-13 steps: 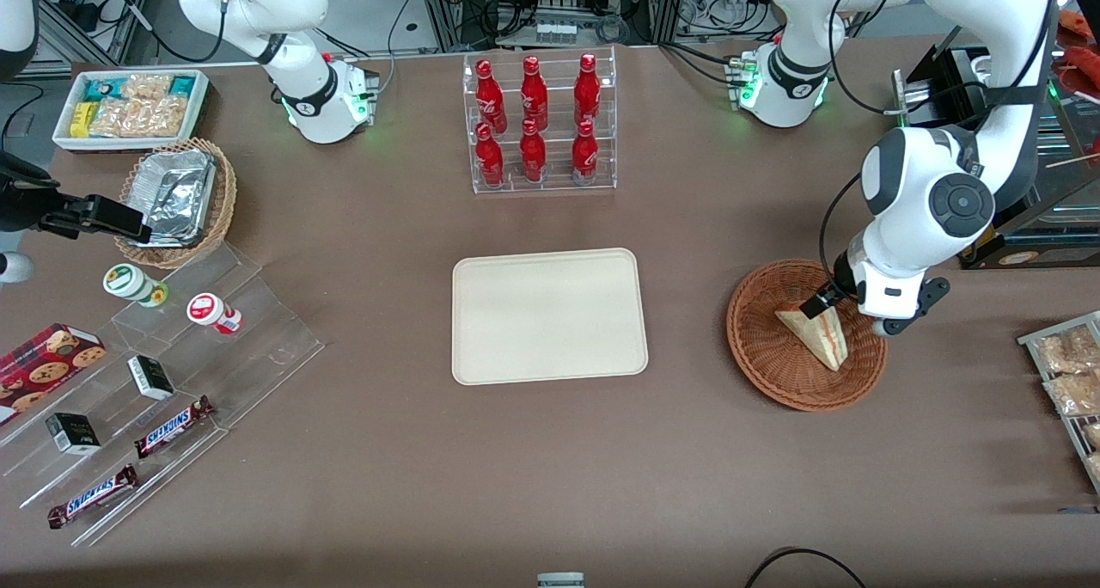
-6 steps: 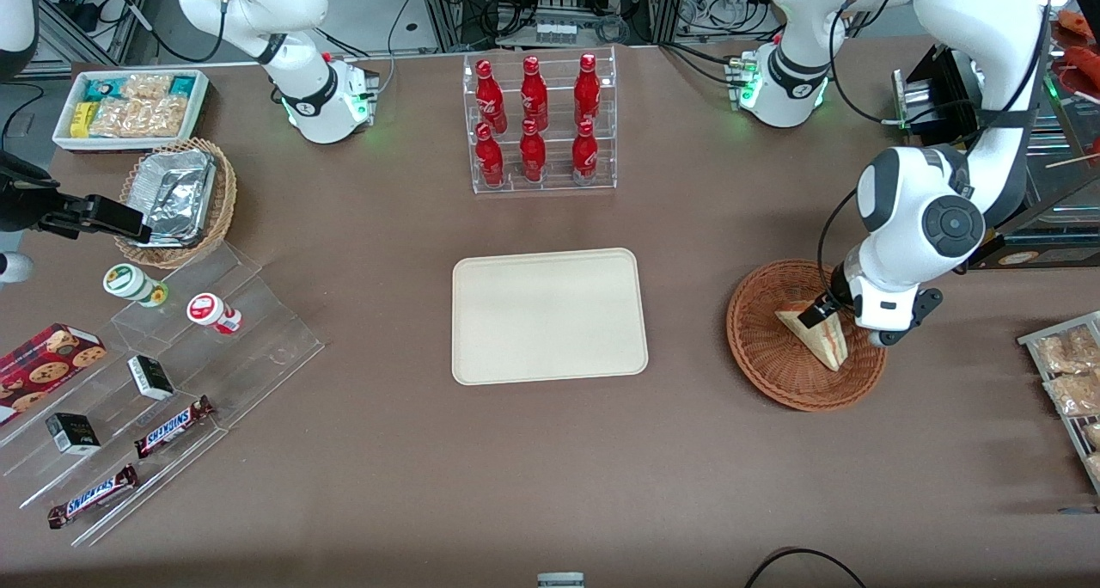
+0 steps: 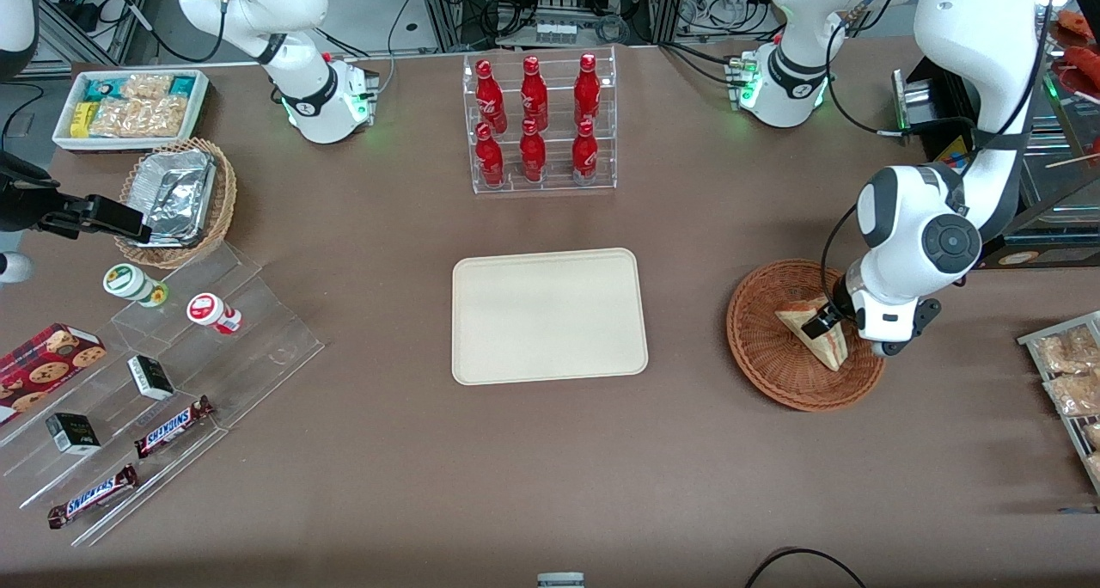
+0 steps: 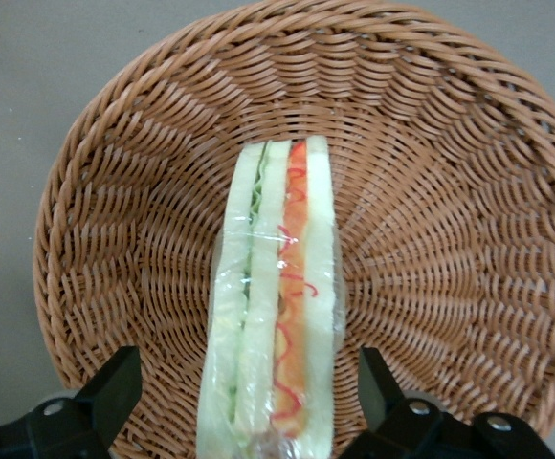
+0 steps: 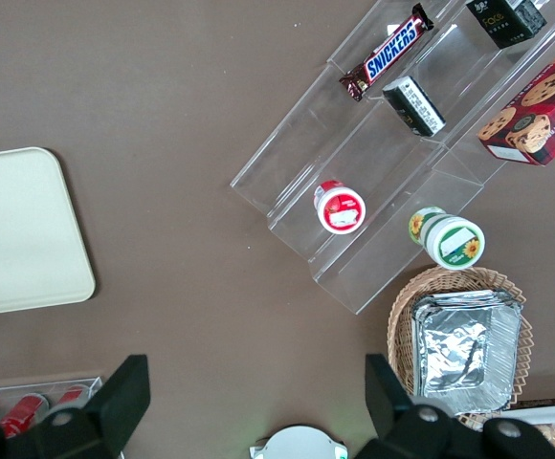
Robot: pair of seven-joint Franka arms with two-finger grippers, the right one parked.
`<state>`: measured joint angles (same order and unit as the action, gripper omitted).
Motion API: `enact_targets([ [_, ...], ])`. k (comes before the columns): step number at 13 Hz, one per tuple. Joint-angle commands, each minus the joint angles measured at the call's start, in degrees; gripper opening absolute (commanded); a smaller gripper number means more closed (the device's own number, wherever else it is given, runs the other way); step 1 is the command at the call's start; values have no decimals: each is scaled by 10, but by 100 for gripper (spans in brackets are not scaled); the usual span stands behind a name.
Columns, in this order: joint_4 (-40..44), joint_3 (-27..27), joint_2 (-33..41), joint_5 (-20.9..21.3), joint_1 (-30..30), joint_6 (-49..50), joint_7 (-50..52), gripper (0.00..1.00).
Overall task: Place sandwich from basket to tray
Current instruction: 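Lower the left gripper and close it on the wrapped sandwich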
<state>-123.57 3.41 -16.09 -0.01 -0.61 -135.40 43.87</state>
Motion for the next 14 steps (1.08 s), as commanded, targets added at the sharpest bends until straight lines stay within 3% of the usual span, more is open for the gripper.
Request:
enact_targets([
  [1,7,3,-7,-8,3,-4,10,97],
  [3,7,3,-13,-8,2,-4,28,75],
  [5,9,4,-15,-7,-3,-1,60,10],
  [6,11,4,-15,-7,-4,1,63,0],
  [9,31,6,-14,-7,-4,17,62,0],
  [14,125,8,-10,12,-46,172,2,0],
])
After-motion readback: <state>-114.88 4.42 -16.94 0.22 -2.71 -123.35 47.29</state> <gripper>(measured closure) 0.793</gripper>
